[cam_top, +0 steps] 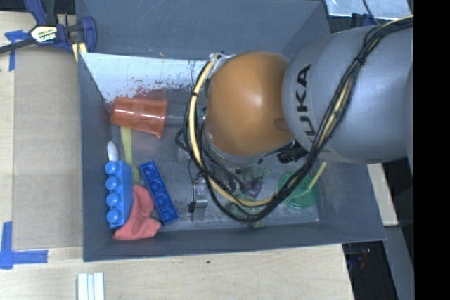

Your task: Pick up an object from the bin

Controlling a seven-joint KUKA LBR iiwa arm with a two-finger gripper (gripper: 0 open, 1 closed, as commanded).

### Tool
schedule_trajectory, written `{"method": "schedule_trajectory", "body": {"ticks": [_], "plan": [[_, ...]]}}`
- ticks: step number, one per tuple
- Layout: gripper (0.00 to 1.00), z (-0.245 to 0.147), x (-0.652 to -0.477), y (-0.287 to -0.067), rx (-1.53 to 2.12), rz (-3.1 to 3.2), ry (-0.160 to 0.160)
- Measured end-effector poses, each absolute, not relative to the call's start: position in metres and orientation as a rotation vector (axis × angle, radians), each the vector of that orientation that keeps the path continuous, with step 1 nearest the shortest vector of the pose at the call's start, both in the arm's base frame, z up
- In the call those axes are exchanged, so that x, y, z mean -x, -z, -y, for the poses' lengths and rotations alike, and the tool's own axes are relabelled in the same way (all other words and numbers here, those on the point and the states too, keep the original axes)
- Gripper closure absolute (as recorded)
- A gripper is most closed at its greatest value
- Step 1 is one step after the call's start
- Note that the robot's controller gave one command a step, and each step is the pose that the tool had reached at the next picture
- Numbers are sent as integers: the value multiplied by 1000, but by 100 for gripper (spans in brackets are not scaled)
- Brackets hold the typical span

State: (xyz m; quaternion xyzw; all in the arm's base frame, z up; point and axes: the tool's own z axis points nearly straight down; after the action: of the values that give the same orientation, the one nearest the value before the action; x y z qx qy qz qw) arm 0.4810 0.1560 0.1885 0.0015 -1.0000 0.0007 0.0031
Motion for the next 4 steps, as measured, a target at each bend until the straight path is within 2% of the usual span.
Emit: {"method": "schedule_trajectory", "body": {"ticks": [1, 2, 3, 4], "plan": [[0, -155, -483, -193, 0, 3144, 1], [0, -132, -510, -138, -223, 3141, 3], [0, -97, -506, -141, -191, 3134, 2], [0, -52, -550, -113, -414, 3126, 1]]}}
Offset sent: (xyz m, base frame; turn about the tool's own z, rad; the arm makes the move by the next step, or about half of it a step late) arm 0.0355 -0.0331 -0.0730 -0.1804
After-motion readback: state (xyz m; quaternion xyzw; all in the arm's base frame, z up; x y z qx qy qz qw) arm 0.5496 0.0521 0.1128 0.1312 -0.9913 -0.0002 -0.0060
